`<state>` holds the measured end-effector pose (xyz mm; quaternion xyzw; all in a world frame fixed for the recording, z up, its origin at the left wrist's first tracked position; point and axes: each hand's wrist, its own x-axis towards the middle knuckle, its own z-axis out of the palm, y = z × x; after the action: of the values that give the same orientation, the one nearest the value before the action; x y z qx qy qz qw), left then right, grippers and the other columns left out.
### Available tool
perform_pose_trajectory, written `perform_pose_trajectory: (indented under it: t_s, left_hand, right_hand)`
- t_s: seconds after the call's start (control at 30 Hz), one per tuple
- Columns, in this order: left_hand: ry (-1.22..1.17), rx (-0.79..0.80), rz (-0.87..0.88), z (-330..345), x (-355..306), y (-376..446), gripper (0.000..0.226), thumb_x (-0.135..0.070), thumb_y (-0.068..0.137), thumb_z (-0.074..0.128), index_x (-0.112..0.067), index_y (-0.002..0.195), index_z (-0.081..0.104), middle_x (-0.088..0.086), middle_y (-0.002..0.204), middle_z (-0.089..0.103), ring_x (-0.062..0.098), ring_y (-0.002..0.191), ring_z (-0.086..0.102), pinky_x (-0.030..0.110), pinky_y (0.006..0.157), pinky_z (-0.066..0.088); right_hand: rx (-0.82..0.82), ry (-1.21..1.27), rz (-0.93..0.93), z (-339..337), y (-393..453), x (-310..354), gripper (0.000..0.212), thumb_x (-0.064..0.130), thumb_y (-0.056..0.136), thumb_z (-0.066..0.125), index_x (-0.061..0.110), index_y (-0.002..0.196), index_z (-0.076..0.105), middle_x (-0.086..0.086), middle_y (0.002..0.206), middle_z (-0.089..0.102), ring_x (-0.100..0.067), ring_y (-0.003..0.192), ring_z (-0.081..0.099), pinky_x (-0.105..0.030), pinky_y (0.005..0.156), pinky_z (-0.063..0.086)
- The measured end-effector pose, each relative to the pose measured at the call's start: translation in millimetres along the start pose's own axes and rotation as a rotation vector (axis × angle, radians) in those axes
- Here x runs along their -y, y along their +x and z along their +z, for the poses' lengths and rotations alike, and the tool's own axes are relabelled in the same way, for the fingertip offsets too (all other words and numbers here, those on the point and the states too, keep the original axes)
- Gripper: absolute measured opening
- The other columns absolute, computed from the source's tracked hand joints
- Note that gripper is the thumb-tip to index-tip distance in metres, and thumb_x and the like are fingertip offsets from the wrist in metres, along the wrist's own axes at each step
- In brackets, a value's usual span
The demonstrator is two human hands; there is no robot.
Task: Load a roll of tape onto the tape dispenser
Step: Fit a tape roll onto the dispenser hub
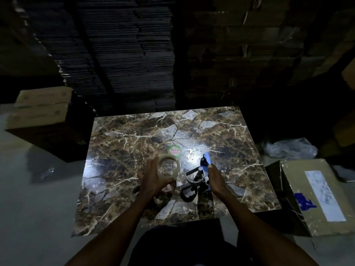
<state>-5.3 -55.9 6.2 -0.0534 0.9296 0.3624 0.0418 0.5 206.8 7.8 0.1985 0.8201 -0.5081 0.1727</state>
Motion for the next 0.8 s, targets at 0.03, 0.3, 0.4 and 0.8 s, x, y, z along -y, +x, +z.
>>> perform_pose_trajectory:
  t_s: [0.03, 0.3, 0.4, 0.8]
  left_hand:
    - [-0.001, -0.011, 0.01, -0.7, -6.1, -1.0, 0.099, -0.073, 0.053, 0.078, -0.038, 0.139, 0.042, -0.009, 0.136, 0.052, 0.015, 0.126, 0.051, 0.041, 0.1, 0.05]
    - [-0.061, -0.068, 0.135, -12.1, -52.2, -1.8, 0.092, -0.07, 0.06, 0.076, -0.038, 0.139, 0.042, -0.01, 0.136, 0.052, 0.015, 0.125, 0.049, 0.039, 0.102, 0.045]
    - [-0.098, -0.088, 0.172, -13.4, -71.5, -7.0, 0.09, -0.066, 0.059, 0.075, -0.031, 0.137, 0.044, -0.005, 0.137, 0.052, 0.015, 0.125, 0.047, 0.028, 0.099, 0.036]
    - [-0.115, -0.127, 0.271, -2.5, -98.1, -22.2, 0.078, -0.055, 0.067, 0.077, -0.033, 0.132, 0.04, -0.014, 0.127, 0.049, 0.011, 0.117, 0.044, 0.022, 0.099, 0.032]
  right_hand:
    - [0.0, -0.006, -0.014, -0.4, 1.8, 0.8, 0.053, 0.037, 0.107, 0.027, 0.01, 0.153, 0.031, -0.011, 0.161, 0.032, -0.025, 0.149, 0.03, -0.042, 0.122, 0.025]
    - [0.003, -0.028, -0.075, -1.1, 13.7, 8.5, 0.06, 0.05, 0.103, 0.026, 0.014, 0.15, 0.038, -0.011, 0.152, 0.045, -0.028, 0.141, 0.042, -0.042, 0.117, 0.034]
    - [0.016, -0.036, -0.084, 0.2, 19.1, 12.2, 0.06, 0.05, 0.104, 0.025, 0.016, 0.153, 0.033, -0.006, 0.158, 0.037, -0.027, 0.144, 0.038, -0.049, 0.118, 0.033]
    - [-0.007, 0.015, -0.127, 6.4, 28.7, 15.0, 0.088, 0.089, 0.078, 0.017, 0.035, 0.145, 0.036, -0.003, 0.149, 0.045, -0.03, 0.131, 0.05, -0.058, 0.106, 0.044]
